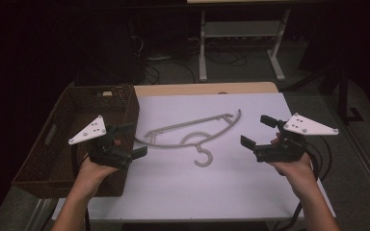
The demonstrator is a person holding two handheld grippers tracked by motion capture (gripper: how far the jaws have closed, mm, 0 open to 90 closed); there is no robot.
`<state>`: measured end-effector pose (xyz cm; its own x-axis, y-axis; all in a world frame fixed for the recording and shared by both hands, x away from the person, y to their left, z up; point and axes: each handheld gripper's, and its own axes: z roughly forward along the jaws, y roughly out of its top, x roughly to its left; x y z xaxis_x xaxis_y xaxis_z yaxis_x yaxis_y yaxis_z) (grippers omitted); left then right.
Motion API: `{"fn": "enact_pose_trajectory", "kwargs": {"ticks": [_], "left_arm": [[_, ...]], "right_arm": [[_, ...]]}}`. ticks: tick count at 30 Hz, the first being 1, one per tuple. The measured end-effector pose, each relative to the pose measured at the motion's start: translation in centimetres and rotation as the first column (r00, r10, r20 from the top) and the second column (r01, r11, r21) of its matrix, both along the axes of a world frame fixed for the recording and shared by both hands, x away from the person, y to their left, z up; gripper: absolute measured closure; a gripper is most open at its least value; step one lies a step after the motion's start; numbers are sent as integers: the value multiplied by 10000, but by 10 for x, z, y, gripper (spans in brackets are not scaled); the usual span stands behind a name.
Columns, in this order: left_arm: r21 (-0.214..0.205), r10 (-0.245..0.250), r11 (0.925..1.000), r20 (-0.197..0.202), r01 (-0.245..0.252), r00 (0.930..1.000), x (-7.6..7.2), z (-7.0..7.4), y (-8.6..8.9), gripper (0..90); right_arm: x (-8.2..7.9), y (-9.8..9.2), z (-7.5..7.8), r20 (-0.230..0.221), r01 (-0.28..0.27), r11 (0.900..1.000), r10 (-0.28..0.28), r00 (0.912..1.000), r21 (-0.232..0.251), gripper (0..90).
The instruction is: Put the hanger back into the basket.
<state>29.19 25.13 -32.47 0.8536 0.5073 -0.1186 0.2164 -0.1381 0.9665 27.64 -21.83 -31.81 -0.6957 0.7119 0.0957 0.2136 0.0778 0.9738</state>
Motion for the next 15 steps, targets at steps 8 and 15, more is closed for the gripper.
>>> {"fn": "enact_pose_trajectory", "kwargs": {"ticks": [8,15], "left_arm": [[322,-298,9990,-67,300,9995,-4,2,-15,0],[850,-646,9941,-279,667,9975,-6,-2,-35,0]], "right_arm": [[1,2,-2,-185,-48,9999,45,9998,-166,16],[6,8,-9,-627,-115,9979,75,9980,-634,16]]}}
